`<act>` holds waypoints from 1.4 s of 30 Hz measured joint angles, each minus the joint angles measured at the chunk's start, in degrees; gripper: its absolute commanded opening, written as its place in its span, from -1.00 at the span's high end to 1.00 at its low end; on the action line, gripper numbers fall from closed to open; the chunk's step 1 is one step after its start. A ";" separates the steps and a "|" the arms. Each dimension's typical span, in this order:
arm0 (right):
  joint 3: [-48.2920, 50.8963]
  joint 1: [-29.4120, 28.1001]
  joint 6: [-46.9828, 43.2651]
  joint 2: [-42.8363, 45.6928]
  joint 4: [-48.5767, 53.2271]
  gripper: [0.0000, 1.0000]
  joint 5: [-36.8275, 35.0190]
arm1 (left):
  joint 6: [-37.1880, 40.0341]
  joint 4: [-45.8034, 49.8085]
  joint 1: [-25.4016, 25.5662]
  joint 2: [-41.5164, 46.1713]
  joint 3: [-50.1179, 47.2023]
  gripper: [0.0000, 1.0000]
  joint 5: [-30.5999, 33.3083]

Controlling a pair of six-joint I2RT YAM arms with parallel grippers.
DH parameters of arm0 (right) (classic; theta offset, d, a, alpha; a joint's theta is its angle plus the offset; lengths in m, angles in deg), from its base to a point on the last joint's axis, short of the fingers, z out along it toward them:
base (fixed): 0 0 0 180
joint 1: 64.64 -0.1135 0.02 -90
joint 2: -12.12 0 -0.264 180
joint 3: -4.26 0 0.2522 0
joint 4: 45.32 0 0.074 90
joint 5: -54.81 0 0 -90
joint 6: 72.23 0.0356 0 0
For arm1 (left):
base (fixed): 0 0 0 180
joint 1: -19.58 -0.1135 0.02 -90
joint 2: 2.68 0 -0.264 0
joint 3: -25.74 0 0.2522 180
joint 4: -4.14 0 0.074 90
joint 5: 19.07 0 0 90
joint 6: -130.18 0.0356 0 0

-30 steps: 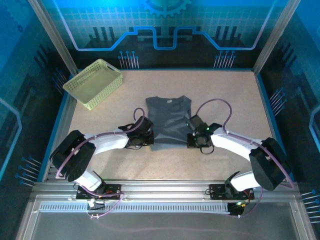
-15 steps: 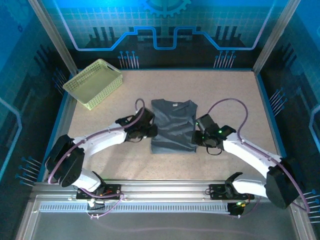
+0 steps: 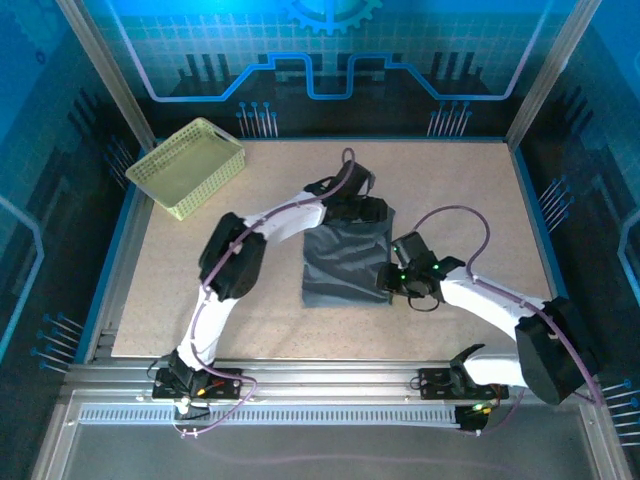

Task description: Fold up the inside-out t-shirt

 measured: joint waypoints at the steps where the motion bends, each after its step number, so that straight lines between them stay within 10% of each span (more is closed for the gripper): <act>1: 0.42 -0.59 0.42 -0.07 -0.20 0.03 -0.13 | -0.13 0.04 0.11 -2.14 1.77 -0.09 -0.63; 15: 3.93 -8.04 7.28 0.81 0.39 0.87 -6.34 | -1.62 3.32 0.74 -14.95 17.22 0.38 3.06; 29: 8.79 -11.19 13.46 8.22 2.32 0.90 -11.19 | -3.15 3.34 -1.88 -16.63 19.02 0.29 4.68; 42: 1.55 -9.31 9.31 13.90 15.39 -0.31 -13.81 | -0.15 10.91 -3.04 -12.81 19.89 -0.60 3.54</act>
